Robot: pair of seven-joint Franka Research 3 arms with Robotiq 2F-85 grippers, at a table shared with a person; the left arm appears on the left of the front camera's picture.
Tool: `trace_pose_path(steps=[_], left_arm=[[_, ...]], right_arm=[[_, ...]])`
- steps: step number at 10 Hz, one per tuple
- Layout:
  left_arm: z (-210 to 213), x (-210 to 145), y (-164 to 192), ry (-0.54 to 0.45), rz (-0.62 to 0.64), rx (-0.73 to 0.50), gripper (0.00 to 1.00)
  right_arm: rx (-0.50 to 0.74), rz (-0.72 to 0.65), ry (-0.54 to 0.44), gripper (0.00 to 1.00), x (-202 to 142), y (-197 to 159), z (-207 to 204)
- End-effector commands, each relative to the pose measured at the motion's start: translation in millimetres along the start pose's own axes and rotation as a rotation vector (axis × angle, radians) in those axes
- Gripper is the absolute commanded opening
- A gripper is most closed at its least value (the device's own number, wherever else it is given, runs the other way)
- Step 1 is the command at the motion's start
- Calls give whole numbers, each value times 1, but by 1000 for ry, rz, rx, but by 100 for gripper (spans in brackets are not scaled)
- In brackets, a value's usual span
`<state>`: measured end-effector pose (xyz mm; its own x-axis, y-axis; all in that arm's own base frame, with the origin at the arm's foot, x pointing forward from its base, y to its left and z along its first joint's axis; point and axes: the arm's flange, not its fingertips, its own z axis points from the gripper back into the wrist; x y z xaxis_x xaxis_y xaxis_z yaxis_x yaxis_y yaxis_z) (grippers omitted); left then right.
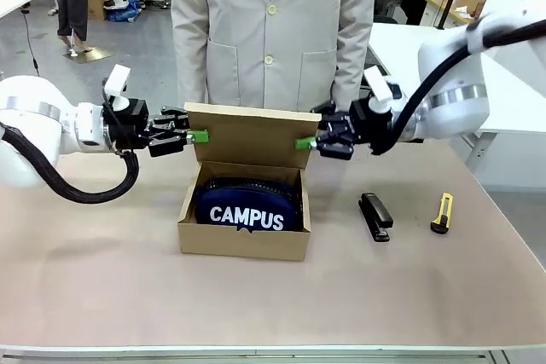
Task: Pack the item into the box.
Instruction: Close the Mailer Box.
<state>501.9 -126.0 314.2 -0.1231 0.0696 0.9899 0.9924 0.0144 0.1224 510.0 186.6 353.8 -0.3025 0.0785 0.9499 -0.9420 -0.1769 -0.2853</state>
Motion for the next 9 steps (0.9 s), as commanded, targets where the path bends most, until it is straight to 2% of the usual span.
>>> trace_pose_path(steps=[1, 2, 9], left_arm=[[-1, -1, 3, 5, 64, 4, 45], [-1, -1, 3, 5, 64, 4, 45], [0, -5, 1, 4, 57, 2, 45]], right_arm=[[-97, 56, 32, 41, -49, 56, -15], [0, 0, 0, 41, 0, 0, 0], [-12, -13, 5, 41, -3, 2, -2]])
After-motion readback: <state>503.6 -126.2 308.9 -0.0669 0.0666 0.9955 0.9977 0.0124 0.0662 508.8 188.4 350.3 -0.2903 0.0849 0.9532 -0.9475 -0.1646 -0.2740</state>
